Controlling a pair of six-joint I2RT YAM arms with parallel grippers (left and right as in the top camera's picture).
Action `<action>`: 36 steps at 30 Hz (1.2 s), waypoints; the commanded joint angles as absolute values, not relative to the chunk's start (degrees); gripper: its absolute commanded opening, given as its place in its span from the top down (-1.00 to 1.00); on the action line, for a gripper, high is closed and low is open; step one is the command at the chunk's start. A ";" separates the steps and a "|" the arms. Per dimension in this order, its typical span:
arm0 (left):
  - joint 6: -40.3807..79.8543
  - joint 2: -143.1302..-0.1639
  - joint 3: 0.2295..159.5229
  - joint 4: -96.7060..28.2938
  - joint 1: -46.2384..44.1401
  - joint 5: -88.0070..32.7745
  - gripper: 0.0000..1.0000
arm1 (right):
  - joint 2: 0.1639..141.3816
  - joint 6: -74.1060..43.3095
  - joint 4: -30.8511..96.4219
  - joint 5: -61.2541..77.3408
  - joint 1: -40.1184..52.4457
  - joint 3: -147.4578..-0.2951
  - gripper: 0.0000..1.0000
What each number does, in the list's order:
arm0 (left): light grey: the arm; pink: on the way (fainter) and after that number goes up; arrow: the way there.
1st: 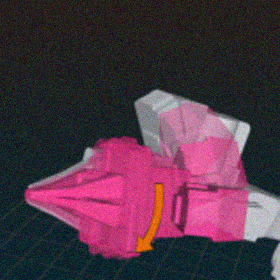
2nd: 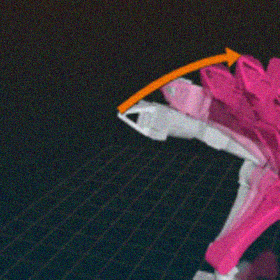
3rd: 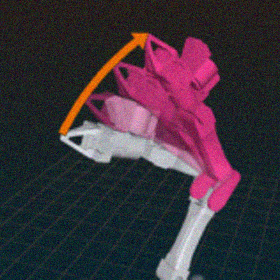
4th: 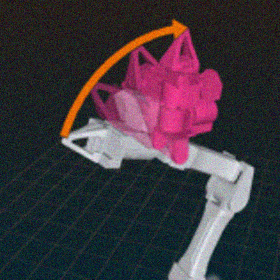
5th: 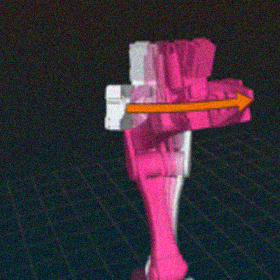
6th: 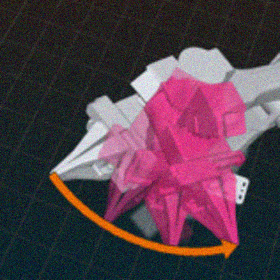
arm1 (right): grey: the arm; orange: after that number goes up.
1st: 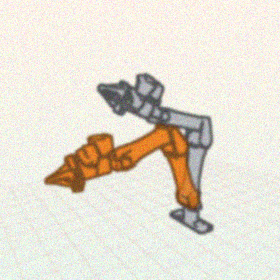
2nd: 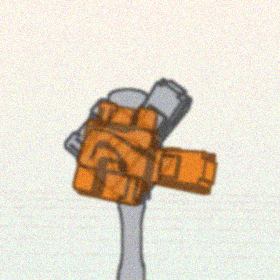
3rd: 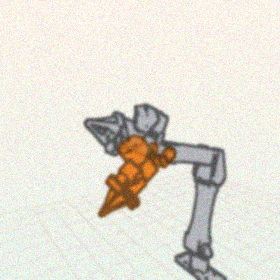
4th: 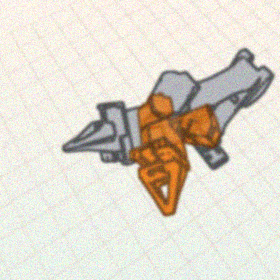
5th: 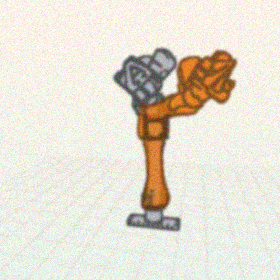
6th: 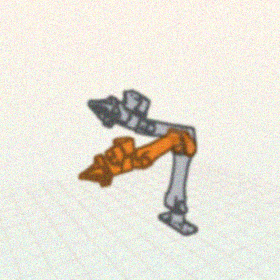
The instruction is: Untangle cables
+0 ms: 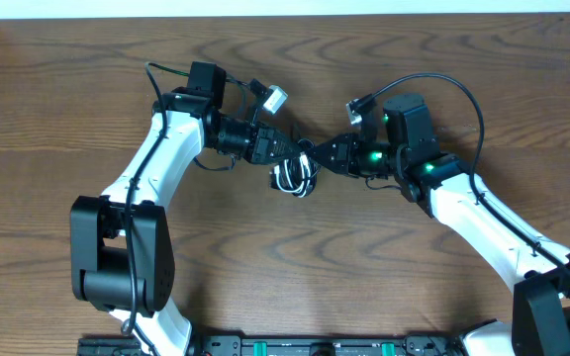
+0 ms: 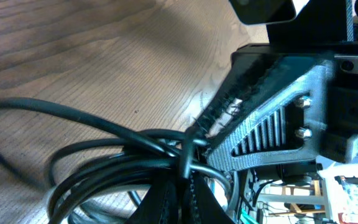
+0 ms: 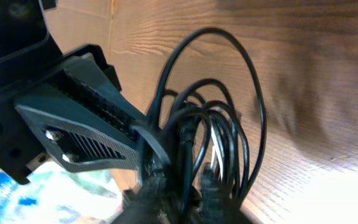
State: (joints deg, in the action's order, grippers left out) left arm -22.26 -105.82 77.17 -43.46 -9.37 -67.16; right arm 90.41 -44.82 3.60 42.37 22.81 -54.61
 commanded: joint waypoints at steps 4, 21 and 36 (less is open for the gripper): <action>-22.20 -105.67 77.08 -43.64 -9.39 -66.81 0.85 | 90.85 -47.18 2.90 44.77 21.47 -55.33 0.98; -8.38 -105.67 77.08 -39.75 -9.37 -52.77 0.85 | 89.91 -42.13 -1.19 60.80 13.63 -55.33 0.98; 1.96 -105.67 77.08 -38.26 -9.39 -42.28 0.85 | 89.91 -35.44 3.22 44.36 25.65 -55.29 0.98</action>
State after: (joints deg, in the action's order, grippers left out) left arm -4.03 -105.82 77.17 -38.70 -9.58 -48.47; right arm 90.52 -39.33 1.78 51.20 22.28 -54.61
